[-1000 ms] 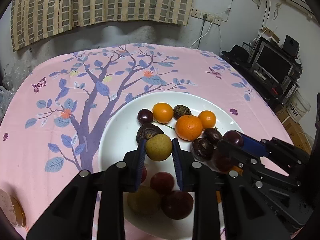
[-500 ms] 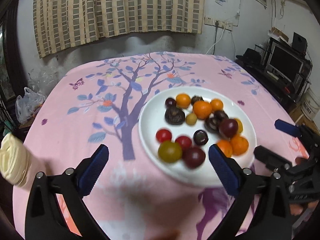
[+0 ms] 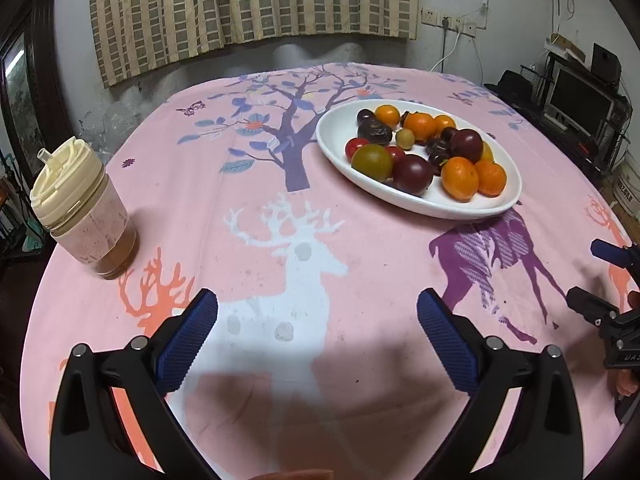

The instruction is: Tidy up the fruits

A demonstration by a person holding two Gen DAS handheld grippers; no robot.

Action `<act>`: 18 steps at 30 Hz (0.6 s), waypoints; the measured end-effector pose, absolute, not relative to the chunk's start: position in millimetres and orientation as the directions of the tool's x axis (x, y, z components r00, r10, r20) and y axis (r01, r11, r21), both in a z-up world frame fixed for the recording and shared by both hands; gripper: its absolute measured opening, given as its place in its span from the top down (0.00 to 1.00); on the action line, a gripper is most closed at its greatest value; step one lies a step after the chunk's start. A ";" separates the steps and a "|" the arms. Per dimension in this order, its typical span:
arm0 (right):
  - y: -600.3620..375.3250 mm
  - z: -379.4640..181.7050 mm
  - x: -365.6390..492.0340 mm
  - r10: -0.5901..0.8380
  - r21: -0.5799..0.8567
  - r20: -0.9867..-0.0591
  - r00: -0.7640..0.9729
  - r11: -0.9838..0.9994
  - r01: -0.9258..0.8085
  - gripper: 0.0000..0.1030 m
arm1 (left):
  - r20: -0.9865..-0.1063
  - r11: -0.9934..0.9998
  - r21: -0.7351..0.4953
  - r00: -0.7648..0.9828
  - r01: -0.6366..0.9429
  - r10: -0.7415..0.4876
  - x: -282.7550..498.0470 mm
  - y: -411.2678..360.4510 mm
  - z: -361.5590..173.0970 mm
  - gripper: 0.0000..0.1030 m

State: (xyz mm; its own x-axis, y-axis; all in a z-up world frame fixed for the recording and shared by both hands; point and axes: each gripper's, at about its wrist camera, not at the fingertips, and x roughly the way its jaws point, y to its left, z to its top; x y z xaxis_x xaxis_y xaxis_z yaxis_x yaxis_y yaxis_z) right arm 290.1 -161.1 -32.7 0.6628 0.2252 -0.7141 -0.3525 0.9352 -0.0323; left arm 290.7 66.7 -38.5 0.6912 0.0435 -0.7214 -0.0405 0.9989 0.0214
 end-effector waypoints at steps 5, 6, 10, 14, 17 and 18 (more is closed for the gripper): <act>-162.2 -36.4 292.8 0.225 -0.021 -0.730 0.646 0.937 -0.349 0.04 | -0.725 0.999 0.018 0.688 -0.036 0.038 288.9 66.3 -39.9 0.05; -160.7 -35.5 294.2 0.219 -0.027 -0.730 0.647 0.937 -0.347 0.04 | -0.728 0.999 0.018 0.685 -0.035 0.037 288.6 66.1 -41.0 0.05; -160.6 -35.3 293.8 0.217 -0.030 -0.729 0.650 0.937 -0.347 0.04 | -0.734 1.000 0.018 0.679 -0.025 0.030 289.0 63.8 -42.3 0.05; -161.3 -35.2 294.2 0.213 -0.029 -0.731 0.648 0.939 -0.342 0.04 | -0.734 0.999 0.029 0.678 -0.018 0.034 288.1 60.9 -42.9 0.05; -161.0 -35.8 294.2 0.210 -0.033 -0.733 0.647 0.939 -0.342 0.04 | -0.734 0.999 0.028 0.679 -0.019 0.033 287.7 60.3 -43.1 0.05; -160.7 -35.9 294.4 0.208 -0.035 -0.734 0.647 0.939 -0.342 0.04 | -0.733 0.999 0.028 0.679 -0.019 0.034 288.0 60.3 -42.9 0.05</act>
State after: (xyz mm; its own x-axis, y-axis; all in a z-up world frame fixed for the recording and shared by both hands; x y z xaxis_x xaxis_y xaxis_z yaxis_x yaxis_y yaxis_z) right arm 294.4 -160.7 -35.9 0.6466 0.2084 -0.7338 -0.3423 0.9389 -0.0350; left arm 288.0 60.3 -42.9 0.6789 0.0338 -0.7335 -0.0193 0.9994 0.0281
